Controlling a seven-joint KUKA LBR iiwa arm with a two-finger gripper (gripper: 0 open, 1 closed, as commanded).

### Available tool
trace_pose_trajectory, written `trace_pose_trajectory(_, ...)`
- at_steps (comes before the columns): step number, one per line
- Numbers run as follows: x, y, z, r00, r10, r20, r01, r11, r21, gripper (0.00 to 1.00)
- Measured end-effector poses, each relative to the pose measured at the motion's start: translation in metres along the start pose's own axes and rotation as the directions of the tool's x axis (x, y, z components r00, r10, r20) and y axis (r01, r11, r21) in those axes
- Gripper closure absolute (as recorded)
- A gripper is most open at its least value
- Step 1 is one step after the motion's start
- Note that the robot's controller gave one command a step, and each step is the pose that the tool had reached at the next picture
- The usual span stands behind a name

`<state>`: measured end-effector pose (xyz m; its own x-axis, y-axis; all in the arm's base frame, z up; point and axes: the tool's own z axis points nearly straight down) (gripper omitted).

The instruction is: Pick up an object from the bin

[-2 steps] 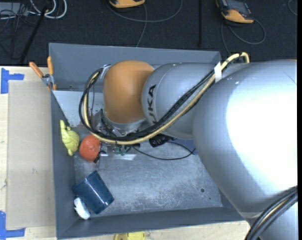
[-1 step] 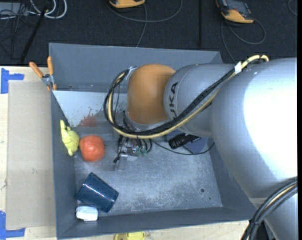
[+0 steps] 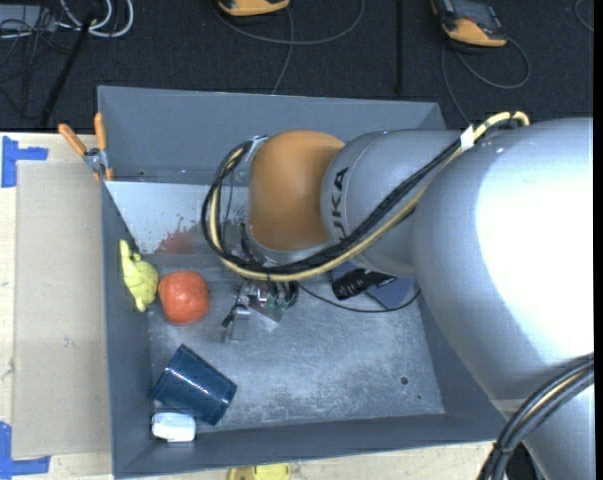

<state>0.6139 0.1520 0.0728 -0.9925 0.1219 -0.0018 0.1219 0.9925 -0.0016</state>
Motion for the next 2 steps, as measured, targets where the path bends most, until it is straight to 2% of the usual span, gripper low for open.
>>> trace_pose_trajectory(1,0.036,0.068,0.003,0.983,0.184,-0.002,-0.184,0.983,-0.001,0.00)
trace_pose_trajectory(2,0.010,0.071,0.003,0.987,0.160,-0.001,-0.160,0.987,-0.001,1.00)
